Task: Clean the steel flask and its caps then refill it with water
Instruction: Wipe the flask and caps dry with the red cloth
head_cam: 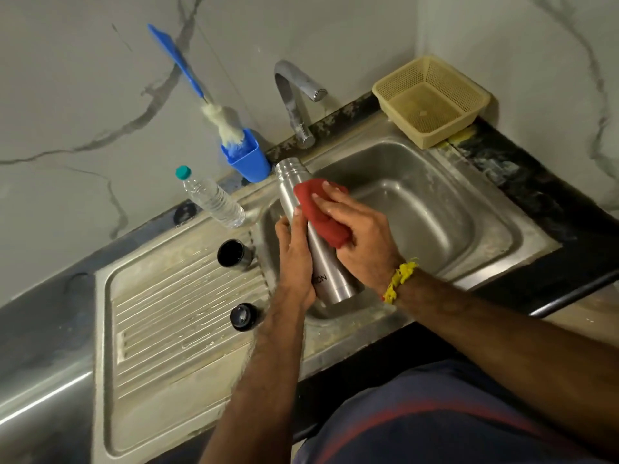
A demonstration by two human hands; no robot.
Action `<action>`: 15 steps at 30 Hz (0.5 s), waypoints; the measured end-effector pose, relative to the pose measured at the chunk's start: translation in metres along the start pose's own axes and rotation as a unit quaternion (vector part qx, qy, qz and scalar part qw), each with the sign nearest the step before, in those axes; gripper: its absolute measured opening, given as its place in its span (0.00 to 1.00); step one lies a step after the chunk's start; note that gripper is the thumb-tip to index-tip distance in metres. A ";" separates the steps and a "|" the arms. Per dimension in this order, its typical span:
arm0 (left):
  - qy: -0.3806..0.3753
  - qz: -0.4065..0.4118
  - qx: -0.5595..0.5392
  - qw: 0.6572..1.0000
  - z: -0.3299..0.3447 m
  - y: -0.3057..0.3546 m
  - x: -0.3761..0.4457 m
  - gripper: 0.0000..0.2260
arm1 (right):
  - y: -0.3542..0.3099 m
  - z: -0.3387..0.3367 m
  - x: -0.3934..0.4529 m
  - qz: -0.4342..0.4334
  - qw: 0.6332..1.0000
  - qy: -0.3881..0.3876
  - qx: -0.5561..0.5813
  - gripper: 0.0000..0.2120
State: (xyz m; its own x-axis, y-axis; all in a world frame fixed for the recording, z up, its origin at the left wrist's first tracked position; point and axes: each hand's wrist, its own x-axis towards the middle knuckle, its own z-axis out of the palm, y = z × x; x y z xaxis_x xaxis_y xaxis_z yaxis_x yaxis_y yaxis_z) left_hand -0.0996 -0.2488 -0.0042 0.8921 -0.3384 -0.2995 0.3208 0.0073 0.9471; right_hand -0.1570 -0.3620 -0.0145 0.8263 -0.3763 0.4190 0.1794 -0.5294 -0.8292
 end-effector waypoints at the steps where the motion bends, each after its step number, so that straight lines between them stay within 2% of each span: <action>1: 0.003 -0.001 -0.008 1.000 0.000 0.001 0.000 0.10 | -0.001 0.002 0.000 -0.019 1.000 -0.015 -0.013 0.30; 3: 0.005 0.001 -0.001 1.000 -0.001 0.001 0.000 0.13 | 0.003 0.001 -0.001 -0.039 0.998 -0.035 -0.020 0.29; 6: 0.001 -0.003 0.017 1.000 0.000 0.000 -0.003 0.18 | 0.003 -0.001 0.008 0.013 1.000 0.006 0.007 0.28; 8: -0.002 -0.003 0.005 1.000 -0.001 -0.002 -0.003 0.14 | -0.003 0.003 0.003 -0.012 1.000 -0.015 -0.021 0.29; 10: -0.004 0.000 -0.003 1.000 -0.005 -0.002 -0.004 0.16 | 0.000 -0.003 -0.005 -0.054 0.997 -0.045 -0.038 0.30; 12: -0.020 0.004 0.025 0.999 -0.008 -0.004 -0.009 0.21 | 0.005 -0.011 0.001 -0.006 1.000 -0.018 -0.018 0.29; 14: -0.031 0.003 0.040 0.999 -0.005 -0.010 -0.014 0.19 | 0.002 -0.013 0.017 0.039 0.999 0.029 -0.009 0.29; 15: -0.031 0.002 0.032 0.999 -0.002 -0.013 -0.015 0.19 | -0.002 -0.011 0.026 0.036 0.999 0.024 -0.023 0.28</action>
State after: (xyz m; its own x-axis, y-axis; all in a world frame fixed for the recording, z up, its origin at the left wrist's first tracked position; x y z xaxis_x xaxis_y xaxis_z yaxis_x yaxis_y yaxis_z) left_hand -0.1167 -0.2417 -0.0117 0.8709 -0.3965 -0.2905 0.2948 -0.0516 0.9542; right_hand -0.1422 -0.3788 0.0022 0.8090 -0.4501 0.3781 0.0950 -0.5346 -0.8397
